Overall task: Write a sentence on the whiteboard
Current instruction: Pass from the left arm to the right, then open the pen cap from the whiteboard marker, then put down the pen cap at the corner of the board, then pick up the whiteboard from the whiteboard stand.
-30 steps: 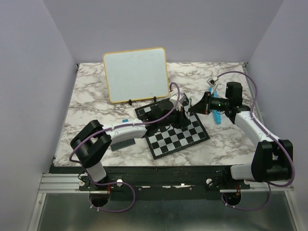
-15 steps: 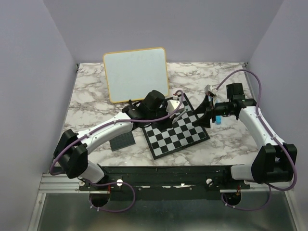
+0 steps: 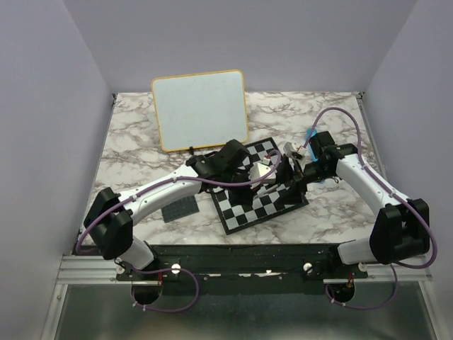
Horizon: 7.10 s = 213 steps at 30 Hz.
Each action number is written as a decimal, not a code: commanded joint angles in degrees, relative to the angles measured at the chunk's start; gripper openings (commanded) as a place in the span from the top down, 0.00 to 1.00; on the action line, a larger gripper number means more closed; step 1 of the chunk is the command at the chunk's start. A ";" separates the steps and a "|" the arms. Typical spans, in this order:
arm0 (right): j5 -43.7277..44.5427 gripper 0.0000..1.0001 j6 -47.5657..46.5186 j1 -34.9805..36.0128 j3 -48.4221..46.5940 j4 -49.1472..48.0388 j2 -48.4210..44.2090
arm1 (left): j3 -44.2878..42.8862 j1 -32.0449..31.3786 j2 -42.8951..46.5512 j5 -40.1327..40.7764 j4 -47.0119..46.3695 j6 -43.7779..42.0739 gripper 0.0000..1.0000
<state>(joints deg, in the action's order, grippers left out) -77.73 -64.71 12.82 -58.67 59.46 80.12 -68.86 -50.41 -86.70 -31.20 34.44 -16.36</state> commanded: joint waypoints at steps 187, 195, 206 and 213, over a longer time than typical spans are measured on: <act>2.32 0.99 59.09 -5.53 2.07 -37.75 -2.95 | 14.37 56.37 6.45 8.79 -27.91 38.95 0.04; 2.67 0.99 57.77 -5.52 1.90 -36.79 -2.86 | 3.92 67.81 -9.97 -20.37 -46.89 44.99 0.01; 3.20 0.99 57.41 -5.61 1.63 -36.52 -1.81 | -10.94 68.08 -27.02 -24.79 -45.96 37.02 0.02; 3.29 1.00 57.24 -5.52 1.46 -36.43 -1.10 | -18.40 68.08 -35.20 -27.68 -44.63 35.52 0.07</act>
<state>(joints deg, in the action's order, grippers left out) -73.80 -6.13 7.49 -55.24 22.37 78.41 -83.50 17.56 -117.40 -54.17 -10.59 21.71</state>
